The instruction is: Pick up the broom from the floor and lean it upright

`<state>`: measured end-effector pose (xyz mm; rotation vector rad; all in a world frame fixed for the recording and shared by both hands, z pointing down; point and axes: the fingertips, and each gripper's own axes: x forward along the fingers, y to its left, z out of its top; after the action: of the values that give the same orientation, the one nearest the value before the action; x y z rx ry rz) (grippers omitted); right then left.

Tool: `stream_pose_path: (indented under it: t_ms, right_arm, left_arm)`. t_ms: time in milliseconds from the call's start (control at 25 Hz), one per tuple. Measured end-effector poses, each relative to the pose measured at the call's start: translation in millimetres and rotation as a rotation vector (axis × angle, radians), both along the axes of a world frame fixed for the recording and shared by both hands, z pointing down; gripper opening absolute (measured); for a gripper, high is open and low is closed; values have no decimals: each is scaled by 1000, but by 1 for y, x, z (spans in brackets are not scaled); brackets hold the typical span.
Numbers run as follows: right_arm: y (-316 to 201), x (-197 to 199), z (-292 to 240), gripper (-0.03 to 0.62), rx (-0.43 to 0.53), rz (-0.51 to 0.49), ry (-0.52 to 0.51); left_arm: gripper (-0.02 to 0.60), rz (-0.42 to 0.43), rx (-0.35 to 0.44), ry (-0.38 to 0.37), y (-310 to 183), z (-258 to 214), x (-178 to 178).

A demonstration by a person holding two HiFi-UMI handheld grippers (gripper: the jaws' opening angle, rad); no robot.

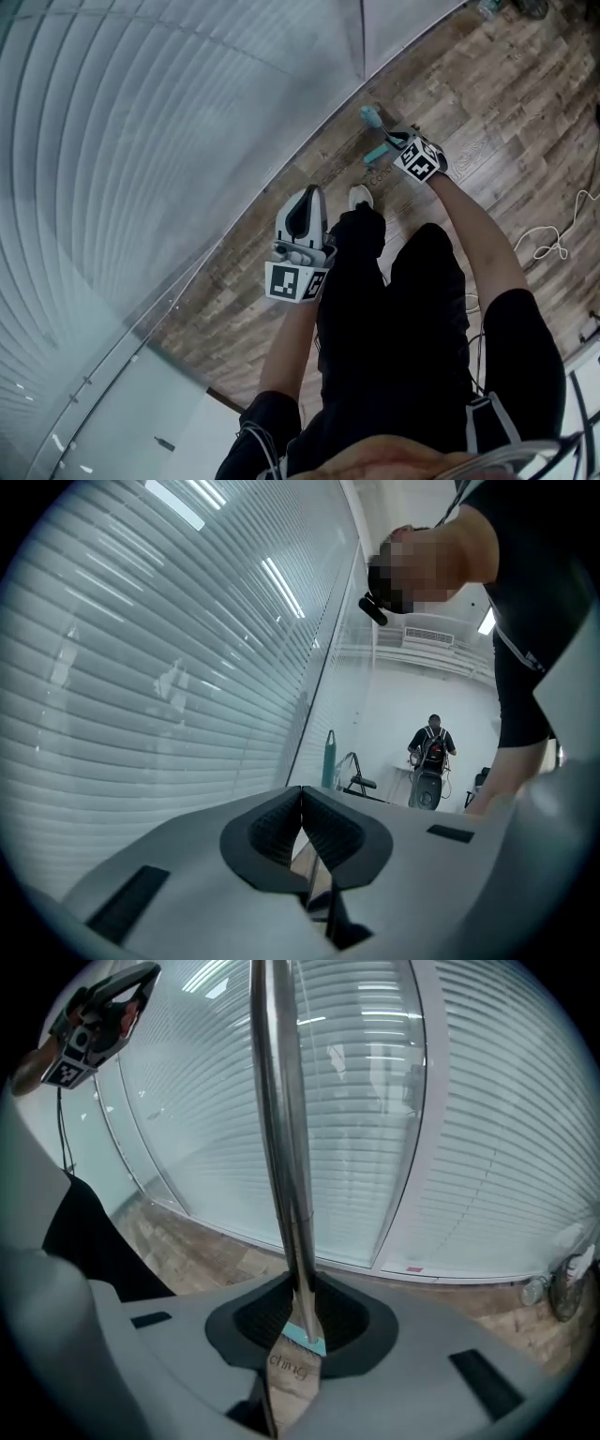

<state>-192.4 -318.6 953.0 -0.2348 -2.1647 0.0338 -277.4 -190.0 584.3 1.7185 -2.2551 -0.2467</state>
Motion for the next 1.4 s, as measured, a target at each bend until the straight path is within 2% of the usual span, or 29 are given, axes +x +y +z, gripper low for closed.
stream_pose_path:
  t_ms: [280, 560, 760, 920, 1000, 1120, 1280, 1400]
  right_arm:
    - [-27, -32, 27, 81, -56, 133, -47]
    - [-40, -67, 33, 81, -67, 266, -69]
    - [-45, -82, 33, 83, -30, 264, -46]
    - [-44, -86, 33, 86, -31, 257, -69]
    - [-47, -89, 29, 94, -21, 261, -101]
    - [-50, -98, 18, 147, -25, 276, -153]
    - [-57, -108, -4, 147, 10, 256, -224]
    - [-72, -117, -35, 147, 54, 289, -305]
  left_arm:
    - [20, -24, -16, 28, 10, 24, -6]
    - [20, -37, -40, 44, 18, 41, -13]
    - [20, -35, -40, 61, 18, 45, -14]
    - [20, -40, -28, 79, 17, 47, -12]
    - [20, -52, -17, 107, 19, 51, -14]
    - [20, -74, -12, 135, 23, 52, -18]
    - [20, -107, -7, 144, 30, 47, -19]
    - [20, -123, -9, 134, 38, 40, -17]
